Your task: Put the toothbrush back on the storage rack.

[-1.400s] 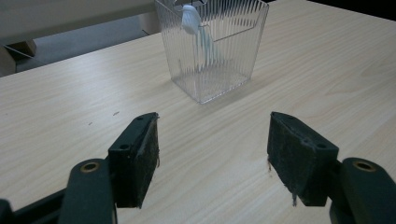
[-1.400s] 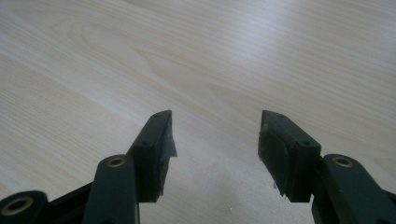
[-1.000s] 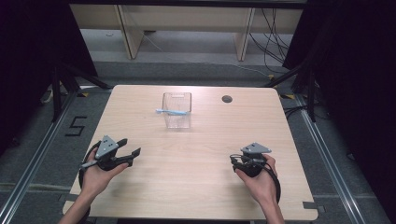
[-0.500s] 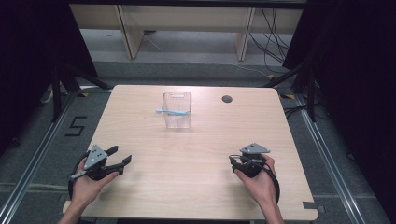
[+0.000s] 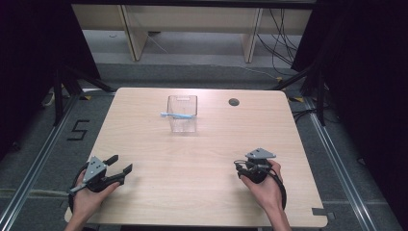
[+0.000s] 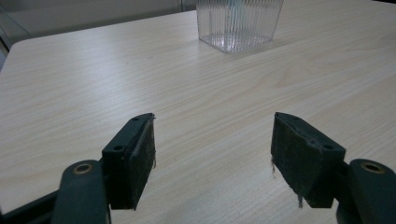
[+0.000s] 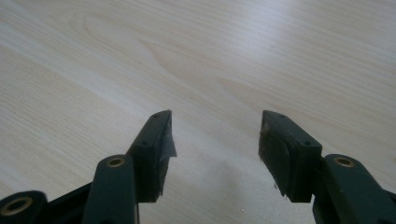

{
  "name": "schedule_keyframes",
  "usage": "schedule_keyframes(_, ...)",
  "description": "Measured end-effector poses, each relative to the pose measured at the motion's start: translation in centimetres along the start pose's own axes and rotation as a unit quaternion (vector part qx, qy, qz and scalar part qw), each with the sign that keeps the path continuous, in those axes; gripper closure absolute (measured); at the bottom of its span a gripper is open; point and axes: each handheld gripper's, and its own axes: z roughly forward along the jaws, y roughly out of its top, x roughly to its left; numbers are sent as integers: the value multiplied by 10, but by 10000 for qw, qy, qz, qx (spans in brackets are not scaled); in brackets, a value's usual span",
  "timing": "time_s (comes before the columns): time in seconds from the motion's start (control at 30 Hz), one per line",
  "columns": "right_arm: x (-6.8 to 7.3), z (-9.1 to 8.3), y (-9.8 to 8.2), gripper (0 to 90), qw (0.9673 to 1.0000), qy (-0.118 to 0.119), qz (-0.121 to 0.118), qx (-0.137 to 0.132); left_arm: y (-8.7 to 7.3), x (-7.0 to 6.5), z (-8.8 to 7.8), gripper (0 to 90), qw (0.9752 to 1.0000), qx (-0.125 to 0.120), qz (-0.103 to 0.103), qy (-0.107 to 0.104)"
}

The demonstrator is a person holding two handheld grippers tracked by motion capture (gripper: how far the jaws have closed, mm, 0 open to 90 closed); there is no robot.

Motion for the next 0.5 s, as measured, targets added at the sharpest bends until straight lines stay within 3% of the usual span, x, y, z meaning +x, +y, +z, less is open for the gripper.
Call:
schedule_keyframes(0.13,2,1,0,452,10000,23,2,13,0,0,-2,302,10000,33,-5,55)
schedule_keyframes(0.2,1,3,-1,452,9999,12,-83,-57,0,0,-2,302,10000,-65,7,64)
schedule_keyframes(0.23,3,2,-1,452,10000,2,42,38,-1,1,-2,302,9999,-95,15,74)
schedule_keyframes(0.27,2,3,-1,453,9999,-17,-121,-8,-1,1,-3,302,9999,-123,-10,98)
schedule_keyframes(0.3,3,3,-1,453,10000,10,-37,43,-1,1,-4,301,9999,-90,-10,120)
schedule_keyframes(0.5,7,5,-1,453,9999,90,-66,49,-1,1,-6,301,9996,-191,-70,197)
